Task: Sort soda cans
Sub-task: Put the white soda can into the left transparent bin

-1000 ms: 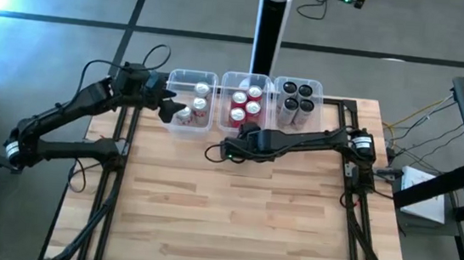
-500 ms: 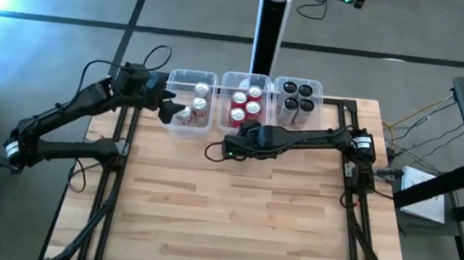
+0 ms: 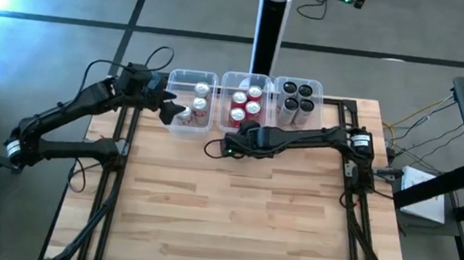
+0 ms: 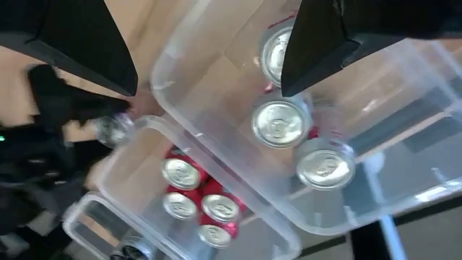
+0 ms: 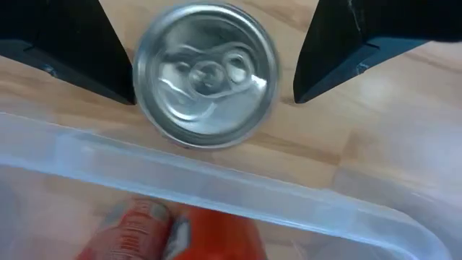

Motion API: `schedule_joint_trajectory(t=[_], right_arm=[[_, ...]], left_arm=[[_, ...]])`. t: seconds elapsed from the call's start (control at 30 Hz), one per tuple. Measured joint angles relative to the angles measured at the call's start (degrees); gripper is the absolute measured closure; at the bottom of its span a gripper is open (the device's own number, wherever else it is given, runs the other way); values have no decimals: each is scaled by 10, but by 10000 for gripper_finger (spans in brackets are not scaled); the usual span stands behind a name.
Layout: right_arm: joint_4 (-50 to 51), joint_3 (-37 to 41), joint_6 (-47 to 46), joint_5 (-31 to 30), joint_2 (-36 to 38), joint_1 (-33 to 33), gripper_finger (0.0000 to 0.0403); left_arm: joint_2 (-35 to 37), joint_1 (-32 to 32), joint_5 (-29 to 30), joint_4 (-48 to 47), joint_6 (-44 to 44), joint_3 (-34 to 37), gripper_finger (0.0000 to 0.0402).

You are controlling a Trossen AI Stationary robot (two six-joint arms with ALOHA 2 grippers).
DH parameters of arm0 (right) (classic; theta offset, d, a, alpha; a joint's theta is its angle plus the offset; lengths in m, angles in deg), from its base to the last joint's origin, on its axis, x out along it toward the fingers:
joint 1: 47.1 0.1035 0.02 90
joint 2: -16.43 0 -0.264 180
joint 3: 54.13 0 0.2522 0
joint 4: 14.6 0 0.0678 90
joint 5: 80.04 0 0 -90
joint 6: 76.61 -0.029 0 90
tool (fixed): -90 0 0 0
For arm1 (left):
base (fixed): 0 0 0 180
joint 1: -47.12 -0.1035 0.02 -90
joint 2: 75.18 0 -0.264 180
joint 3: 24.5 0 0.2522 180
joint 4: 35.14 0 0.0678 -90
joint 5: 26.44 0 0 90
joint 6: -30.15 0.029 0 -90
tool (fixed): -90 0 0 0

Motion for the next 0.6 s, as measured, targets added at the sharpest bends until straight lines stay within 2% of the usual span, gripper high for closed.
schedule_joint_trajectory(t=[0.3,0.53,0.6], right_arm=[[-45,42,15,0,-1,-7,43],[-60,57,37,4,-1,-7,102],[-61,49,56,16,-1,-6,104]], left_arm=[[4,14,-58,28,-15,0,75],[21,59,-59,106,-26,0,75],[28,76,-60,119,-18,0,75]])
